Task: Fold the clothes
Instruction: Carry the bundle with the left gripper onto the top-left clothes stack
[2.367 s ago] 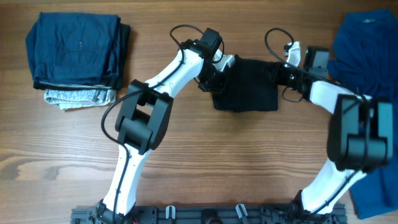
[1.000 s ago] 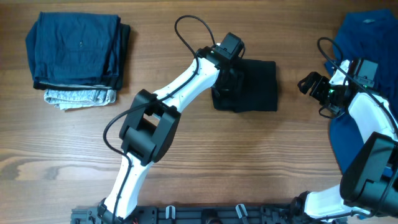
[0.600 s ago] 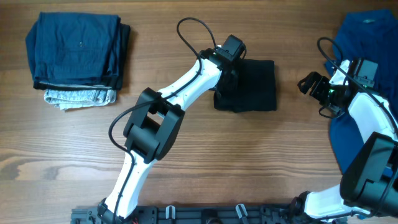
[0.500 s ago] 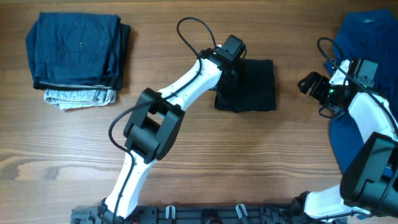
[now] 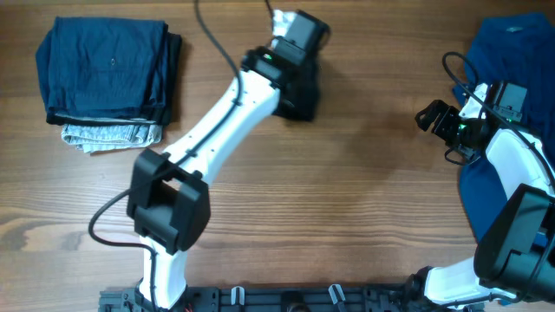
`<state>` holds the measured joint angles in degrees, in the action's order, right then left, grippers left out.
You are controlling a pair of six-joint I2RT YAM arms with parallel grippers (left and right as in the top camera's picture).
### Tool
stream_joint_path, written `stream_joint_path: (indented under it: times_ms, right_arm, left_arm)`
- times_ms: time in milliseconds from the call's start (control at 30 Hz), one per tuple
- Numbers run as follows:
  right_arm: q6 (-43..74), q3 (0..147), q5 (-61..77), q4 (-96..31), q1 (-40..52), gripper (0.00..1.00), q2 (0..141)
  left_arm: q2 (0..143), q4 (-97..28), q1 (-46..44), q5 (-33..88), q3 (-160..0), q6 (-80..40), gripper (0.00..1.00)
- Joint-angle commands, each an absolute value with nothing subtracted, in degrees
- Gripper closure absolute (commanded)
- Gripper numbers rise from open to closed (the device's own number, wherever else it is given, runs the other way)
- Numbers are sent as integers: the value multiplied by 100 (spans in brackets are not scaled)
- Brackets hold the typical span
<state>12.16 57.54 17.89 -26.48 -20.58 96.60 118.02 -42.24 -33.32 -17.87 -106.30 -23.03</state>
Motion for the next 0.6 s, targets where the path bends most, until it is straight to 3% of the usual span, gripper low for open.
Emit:
stream_joint_path:
  times_ms: [0,167,333,433,567]
  right_arm:
    - [1210,5811,1712,-2615,-2049,0,9564]
    - [1210,5811,1710,-2615,-2049,1,9564]
    - [1210,5811,1712,-2615,-2049,1,9564]
    - [1212,5811,1710,-2613,-2049,0,9564]
    - [1212,5811,1712,-2615,-2049,0,9564]
  left_arm:
    - [11502,-4012,-2681,-2196,-10652,-2279,96]
    - [11030,-3192,-1520,-2106,-10652,-2346,96]
    - [10691,-2416,198,-325,-10652,-3662,96]
    - [10704,-2390,1055,67,-10650,-4501,96]
    - [11006,-2427,1629,139,-10650,-4591,96]
